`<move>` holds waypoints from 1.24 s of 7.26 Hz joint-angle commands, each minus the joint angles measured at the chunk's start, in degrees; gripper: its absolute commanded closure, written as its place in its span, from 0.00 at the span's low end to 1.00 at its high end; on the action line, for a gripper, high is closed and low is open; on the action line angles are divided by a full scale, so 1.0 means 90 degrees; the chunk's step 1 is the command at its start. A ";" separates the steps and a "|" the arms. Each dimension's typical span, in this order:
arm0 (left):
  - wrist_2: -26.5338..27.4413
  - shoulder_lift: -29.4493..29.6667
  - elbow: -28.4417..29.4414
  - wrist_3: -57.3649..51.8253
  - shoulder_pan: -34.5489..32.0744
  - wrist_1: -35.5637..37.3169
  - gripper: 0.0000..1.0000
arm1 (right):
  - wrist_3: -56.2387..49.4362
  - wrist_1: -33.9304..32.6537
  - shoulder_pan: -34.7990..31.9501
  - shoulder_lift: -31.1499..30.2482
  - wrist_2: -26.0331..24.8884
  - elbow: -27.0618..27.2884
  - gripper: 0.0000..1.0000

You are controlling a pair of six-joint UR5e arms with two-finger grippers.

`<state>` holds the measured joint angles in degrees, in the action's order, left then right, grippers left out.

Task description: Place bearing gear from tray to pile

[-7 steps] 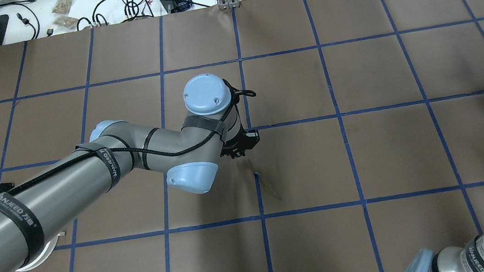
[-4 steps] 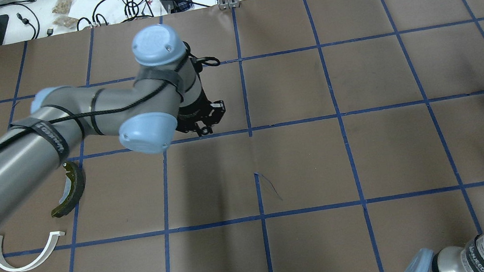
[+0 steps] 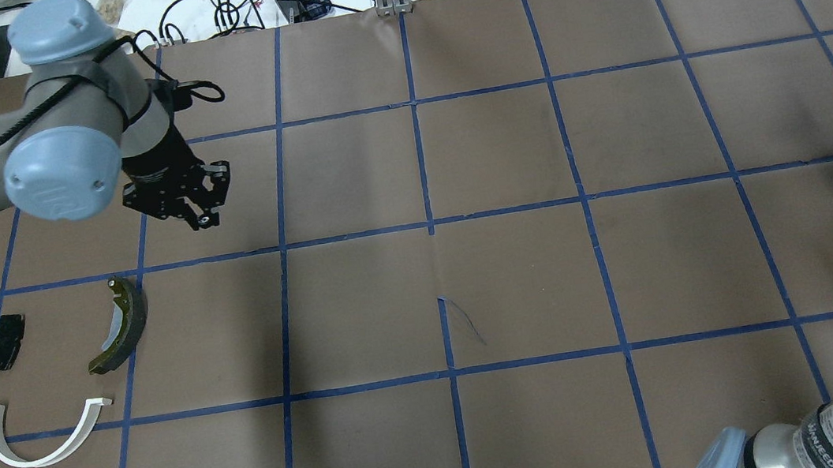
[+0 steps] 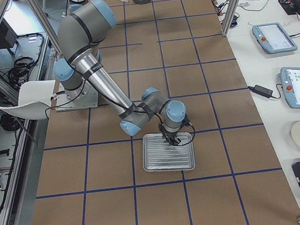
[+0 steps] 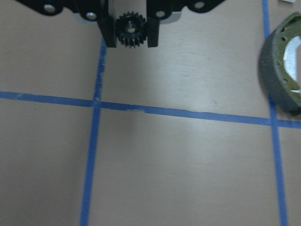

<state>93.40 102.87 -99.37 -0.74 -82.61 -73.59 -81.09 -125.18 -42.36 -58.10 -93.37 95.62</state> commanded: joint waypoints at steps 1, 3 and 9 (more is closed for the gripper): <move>0.0198 -0.0014 -0.0043 -0.1502 0.1146 -0.0046 1.00 | 0.0006 0.0003 0.0000 -0.0019 -0.0046 0.0001 0.80; 0.0179 0.0278 -0.0140 -0.2783 0.2241 0.0041 1.00 | 0.0016 0.0023 0.0000 -0.0049 -0.0036 0.0010 1.00; 0.0159 0.0611 -0.0922 -0.3717 0.2920 0.1448 0.92 | 0.3551 0.0794 -0.1761 -0.1511 -0.0007 0.0565 1.00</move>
<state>94.91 108.26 -107.56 -33.99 -56.77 -60.96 -58.26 -118.43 -51.95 -68.83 -93.35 98.35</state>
